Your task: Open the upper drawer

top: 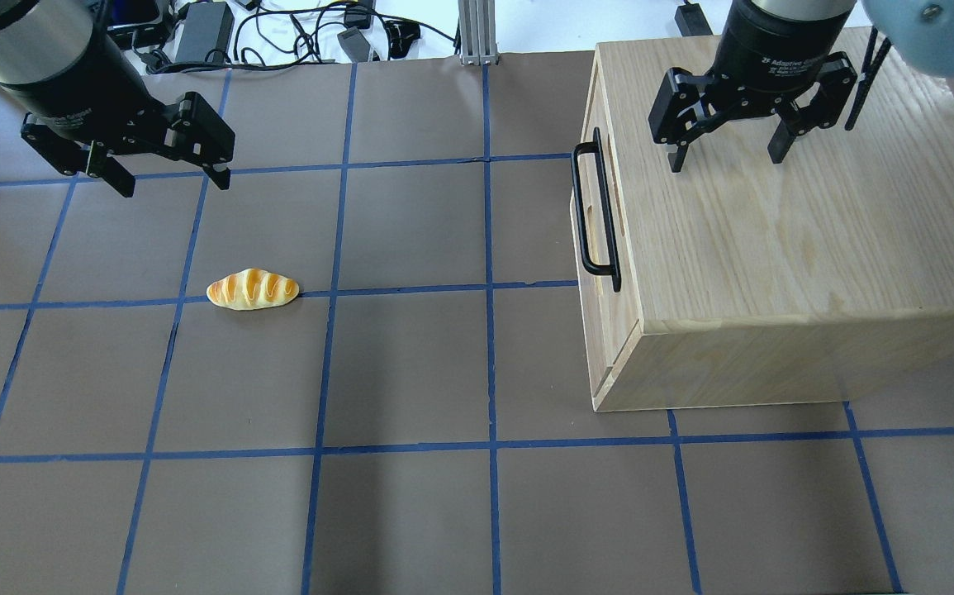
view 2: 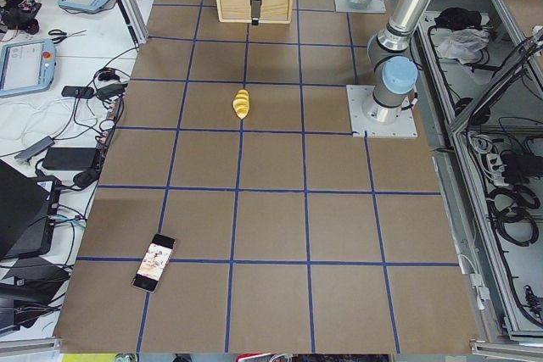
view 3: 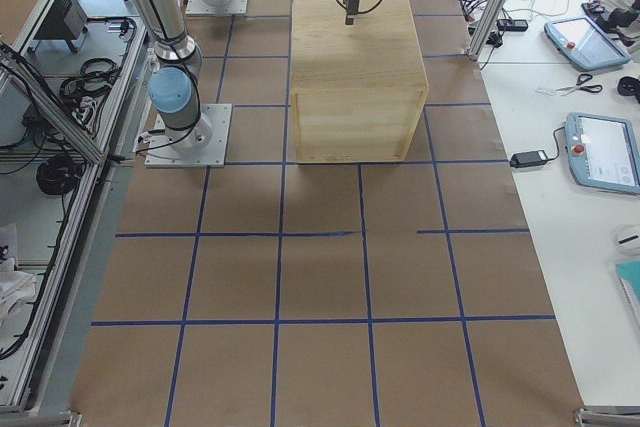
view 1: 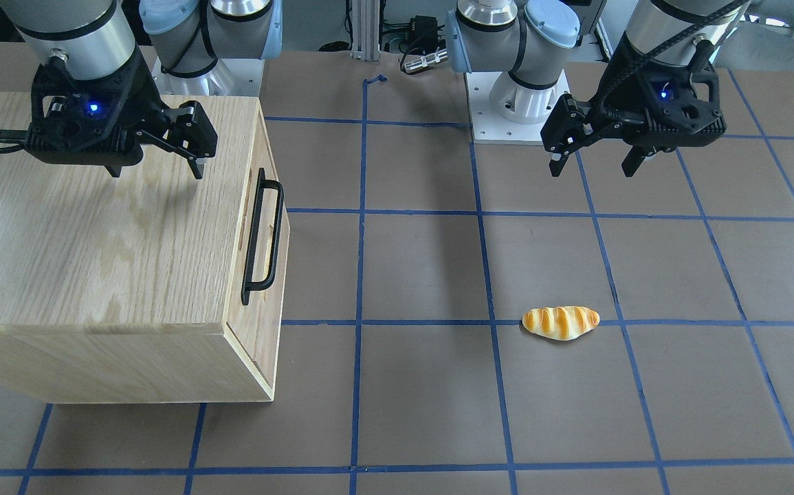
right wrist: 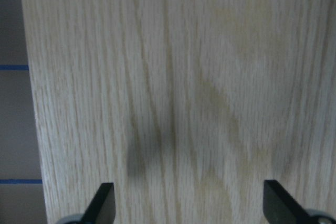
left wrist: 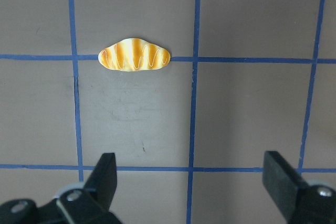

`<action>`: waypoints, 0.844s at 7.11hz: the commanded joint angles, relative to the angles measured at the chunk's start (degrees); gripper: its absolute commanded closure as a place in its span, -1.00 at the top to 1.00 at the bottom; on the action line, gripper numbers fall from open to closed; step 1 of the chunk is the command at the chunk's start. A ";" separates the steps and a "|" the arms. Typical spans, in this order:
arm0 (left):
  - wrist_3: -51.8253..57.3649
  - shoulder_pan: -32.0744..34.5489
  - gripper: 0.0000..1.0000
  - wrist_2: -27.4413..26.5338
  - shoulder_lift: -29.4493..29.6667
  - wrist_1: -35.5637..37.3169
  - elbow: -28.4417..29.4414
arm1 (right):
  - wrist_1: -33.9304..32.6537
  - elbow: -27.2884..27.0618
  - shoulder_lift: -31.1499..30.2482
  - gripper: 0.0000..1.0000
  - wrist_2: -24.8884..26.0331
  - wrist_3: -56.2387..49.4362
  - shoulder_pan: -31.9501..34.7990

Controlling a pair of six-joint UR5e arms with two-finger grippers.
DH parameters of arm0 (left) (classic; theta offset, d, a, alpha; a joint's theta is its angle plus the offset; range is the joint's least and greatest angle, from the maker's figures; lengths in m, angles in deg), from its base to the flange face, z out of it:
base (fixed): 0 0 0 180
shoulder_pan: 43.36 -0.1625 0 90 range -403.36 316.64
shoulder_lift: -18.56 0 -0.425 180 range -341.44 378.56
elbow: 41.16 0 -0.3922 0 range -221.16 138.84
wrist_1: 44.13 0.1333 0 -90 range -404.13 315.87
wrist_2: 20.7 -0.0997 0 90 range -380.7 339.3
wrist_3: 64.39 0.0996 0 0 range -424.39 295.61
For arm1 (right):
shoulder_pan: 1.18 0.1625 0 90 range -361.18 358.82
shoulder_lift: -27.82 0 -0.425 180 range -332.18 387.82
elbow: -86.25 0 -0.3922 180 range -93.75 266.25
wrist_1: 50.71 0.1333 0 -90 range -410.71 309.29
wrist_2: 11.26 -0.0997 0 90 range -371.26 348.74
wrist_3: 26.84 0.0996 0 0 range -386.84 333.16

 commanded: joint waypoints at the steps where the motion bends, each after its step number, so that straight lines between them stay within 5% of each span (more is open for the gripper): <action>1: 0.00 0.00 1.00 -0.04 0.05 0.00 0.05 | 0.00 0.00 0.04 1.00 0.00 0.00 0.00; 6: 0.00 0.00 1.00 0.05 0.49 -0.09 0.14 | 0.00 0.00 0.04 1.00 0.00 0.00 0.00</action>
